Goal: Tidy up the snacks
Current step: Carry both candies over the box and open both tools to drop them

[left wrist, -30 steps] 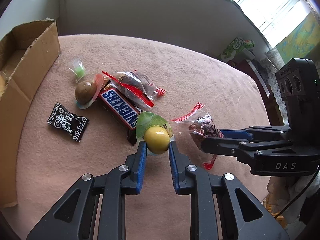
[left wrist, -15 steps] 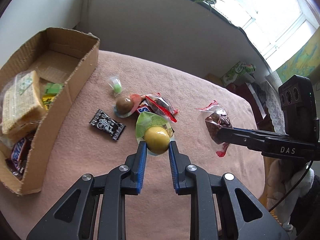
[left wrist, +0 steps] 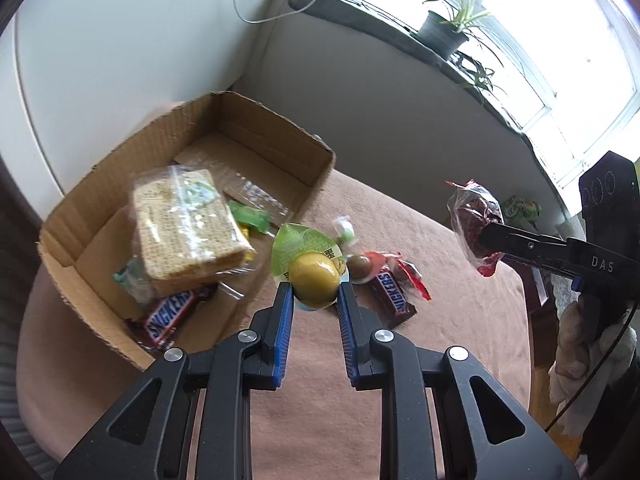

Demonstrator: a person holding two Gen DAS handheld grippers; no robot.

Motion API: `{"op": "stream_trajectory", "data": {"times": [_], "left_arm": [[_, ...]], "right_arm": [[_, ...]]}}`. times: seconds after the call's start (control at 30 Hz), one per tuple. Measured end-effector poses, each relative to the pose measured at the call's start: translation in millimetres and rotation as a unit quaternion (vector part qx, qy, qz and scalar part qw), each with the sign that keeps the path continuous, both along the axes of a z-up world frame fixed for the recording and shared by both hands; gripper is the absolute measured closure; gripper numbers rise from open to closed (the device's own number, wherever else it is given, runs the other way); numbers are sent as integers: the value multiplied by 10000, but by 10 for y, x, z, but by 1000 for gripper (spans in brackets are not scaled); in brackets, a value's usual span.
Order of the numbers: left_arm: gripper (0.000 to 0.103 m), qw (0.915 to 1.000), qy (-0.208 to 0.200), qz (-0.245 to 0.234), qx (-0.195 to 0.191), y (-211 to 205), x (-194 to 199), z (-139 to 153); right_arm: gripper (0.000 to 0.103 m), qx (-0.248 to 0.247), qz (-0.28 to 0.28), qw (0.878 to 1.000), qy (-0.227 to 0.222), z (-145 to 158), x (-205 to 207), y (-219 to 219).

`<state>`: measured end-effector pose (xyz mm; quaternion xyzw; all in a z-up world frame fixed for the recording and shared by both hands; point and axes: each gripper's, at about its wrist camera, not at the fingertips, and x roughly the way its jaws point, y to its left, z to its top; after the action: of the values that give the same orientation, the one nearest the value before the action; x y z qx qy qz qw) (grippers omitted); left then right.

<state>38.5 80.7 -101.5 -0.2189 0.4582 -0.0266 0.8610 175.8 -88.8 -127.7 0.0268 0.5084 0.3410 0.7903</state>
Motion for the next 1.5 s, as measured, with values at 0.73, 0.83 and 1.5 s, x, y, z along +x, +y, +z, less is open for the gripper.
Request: {"op": "stream_trajectory", "data": {"times": [0.73, 0.83, 1.5], "left_arm": [[82, 9920, 156, 1189, 390, 986, -251, -98], [82, 9908, 213, 1279, 379, 1086, -256, -134], [74, 9889, 429, 1356, 429, 1189, -123, -183]], "right_arm": [[60, -467, 700, 9964, -72, -201, 360, 1041], [60, -557, 720, 9958, -48, -256, 395, 1104], [28, -632, 662, 9958, -95, -300, 551, 1262]]}}
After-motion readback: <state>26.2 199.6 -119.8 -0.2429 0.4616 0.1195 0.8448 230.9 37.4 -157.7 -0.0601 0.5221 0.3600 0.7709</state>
